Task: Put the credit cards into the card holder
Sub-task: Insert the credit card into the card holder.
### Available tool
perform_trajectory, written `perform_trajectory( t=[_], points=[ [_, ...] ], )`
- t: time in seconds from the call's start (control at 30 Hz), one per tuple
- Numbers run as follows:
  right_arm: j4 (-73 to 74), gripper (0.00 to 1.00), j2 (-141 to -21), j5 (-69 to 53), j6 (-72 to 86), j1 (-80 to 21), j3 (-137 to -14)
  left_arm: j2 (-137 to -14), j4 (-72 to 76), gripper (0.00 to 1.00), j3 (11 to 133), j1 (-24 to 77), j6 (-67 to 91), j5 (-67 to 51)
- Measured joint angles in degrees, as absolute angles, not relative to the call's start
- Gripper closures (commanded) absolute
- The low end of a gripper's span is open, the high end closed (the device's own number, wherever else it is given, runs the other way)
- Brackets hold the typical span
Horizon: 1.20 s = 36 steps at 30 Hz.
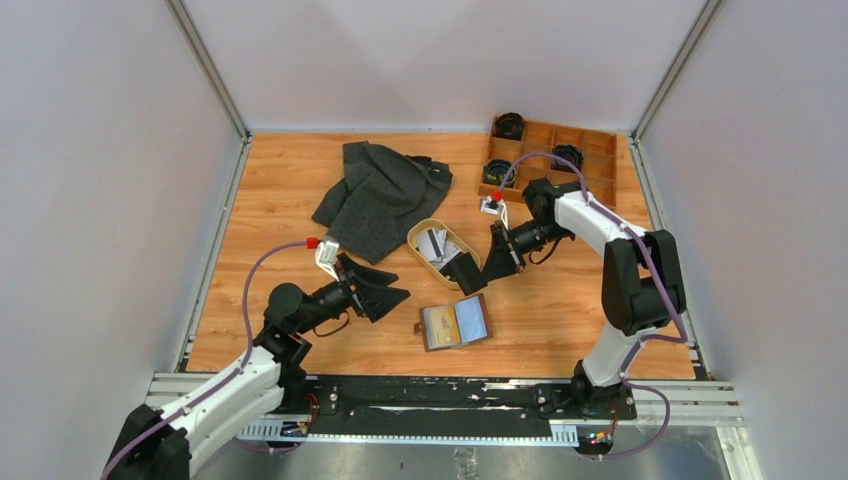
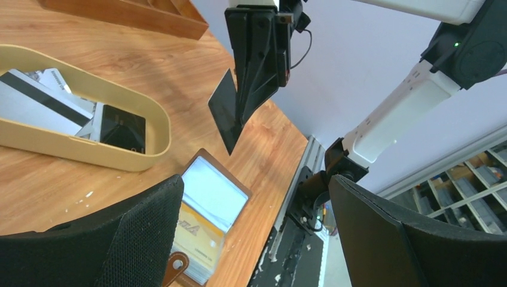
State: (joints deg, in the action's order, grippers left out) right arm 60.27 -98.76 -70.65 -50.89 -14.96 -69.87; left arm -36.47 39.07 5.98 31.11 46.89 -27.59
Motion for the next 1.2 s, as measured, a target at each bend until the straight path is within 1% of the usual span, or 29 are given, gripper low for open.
perform_trajectory(
  t=[0.17, 0.3, 0.43, 0.67, 0.77, 0.93, 1.07, 1.2],
  points=[
    [61.6, 1.0, -99.4, -70.7, -52.3, -15.1, -70.1, -43.6, 45.8, 0.11, 6.0, 31.3, 48.4, -28.0],
    [62.7, 1.0, -100.0, -70.7, -53.4, -15.5, -70.8, -49.9, 48.6, 0.12, 6.2, 31.8, 49.0, -28.4],
    [64.1, 1.0, -100.7, -70.7, -54.8, -16.6, -71.2, -56.0, 50.8, 0.16, 7.9, 33.6, 49.0, -28.9],
    [65.6, 1.0, -101.8, -70.6, -56.5, -19.7, -71.9, -67.1, 59.5, 0.29, 11.1, 35.2, 50.3, -30.1],
    [66.1, 1.0, -102.1, -70.5, -56.9, -20.3, -71.9, -74.1, 66.8, 0.34, 11.5, 35.7, 52.5, -31.1],
    [67.3, 1.0, -102.5, -70.5, -57.9, -20.4, -72.2, -85.5, 77.7, 0.4, 12.4, 36.6, 56.9, -32.5],
    [67.5, 1.0, -102.5, -70.5, -58.3, -20.6, -72.5, -89.0, 81.0, 0.49, 13.5, 37.8, 58.0, -32.8],
    [67.8, 1.0, -102.8, -70.5, -58.4, -20.8, -72.5, -89.9, 83.3, 0.6, 15.0, 38.8, 58.5, -32.8]
  ],
)
